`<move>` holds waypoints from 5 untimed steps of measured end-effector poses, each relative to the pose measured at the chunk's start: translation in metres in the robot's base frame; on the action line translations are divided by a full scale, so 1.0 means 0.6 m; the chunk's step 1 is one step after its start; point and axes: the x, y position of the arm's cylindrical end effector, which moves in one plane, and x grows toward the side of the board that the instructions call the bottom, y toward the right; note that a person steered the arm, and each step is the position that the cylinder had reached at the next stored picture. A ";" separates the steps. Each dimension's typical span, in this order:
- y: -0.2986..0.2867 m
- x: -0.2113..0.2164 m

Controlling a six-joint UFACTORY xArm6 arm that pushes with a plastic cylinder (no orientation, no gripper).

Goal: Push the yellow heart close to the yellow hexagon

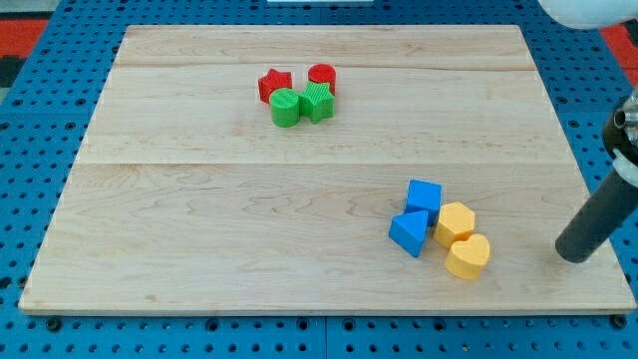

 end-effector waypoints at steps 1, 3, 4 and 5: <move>0.000 0.024; -0.002 0.058; -0.016 0.071; -0.029 0.083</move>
